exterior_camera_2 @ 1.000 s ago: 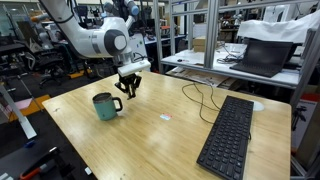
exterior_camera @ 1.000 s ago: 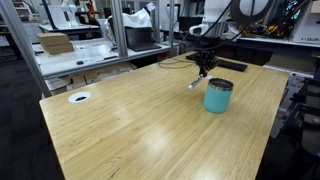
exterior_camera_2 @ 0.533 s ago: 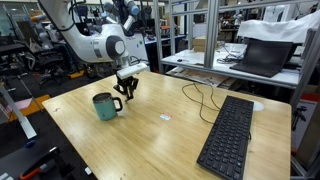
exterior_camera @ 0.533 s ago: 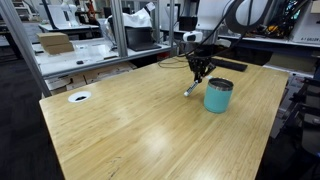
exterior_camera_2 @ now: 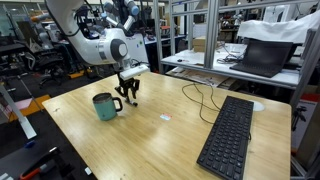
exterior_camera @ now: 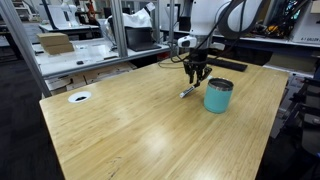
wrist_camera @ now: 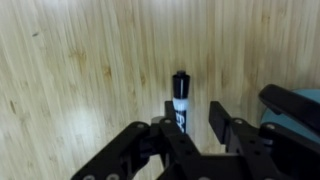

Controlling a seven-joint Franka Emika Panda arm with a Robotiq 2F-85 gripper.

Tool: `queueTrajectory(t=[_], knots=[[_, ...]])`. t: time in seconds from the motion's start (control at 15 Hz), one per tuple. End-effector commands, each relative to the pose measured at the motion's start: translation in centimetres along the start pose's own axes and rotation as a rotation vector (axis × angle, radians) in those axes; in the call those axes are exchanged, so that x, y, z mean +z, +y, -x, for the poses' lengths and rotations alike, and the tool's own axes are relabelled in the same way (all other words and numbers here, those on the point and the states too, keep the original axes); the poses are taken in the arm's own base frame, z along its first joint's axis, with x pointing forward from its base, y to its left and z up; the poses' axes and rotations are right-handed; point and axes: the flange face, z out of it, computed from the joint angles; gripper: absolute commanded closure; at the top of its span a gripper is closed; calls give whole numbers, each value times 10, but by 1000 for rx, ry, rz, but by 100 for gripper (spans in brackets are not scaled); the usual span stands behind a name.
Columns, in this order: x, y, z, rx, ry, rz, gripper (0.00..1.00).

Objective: Remove the marker from the mug cup and put it on the table then put it back in the mug cup

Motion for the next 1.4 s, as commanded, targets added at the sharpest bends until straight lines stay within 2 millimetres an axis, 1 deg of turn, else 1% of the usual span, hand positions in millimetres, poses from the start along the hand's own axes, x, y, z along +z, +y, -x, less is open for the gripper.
queueTrajectory(t=[0.0,0.07,0.13,0.27,0.6,0.73,0.87,1.0,1.27,1.33], knots=[[-4,8,-2,-14,-56,-27,27],[-7,9,-2,-15,-73,-36,21],[-14,9,-2,-21,-88,-47,13],[-26,10,-3,-29,-118,-73,0],[-62,14,-11,-69,-158,-99,0],[-71,18,-18,-94,-139,-84,0],[-71,22,-25,-117,-114,-66,0],[-67,25,-29,-127,-83,-55,0],[-46,25,-40,-112,-38,-73,0],[-41,23,-48,-100,-18,-79,0]])
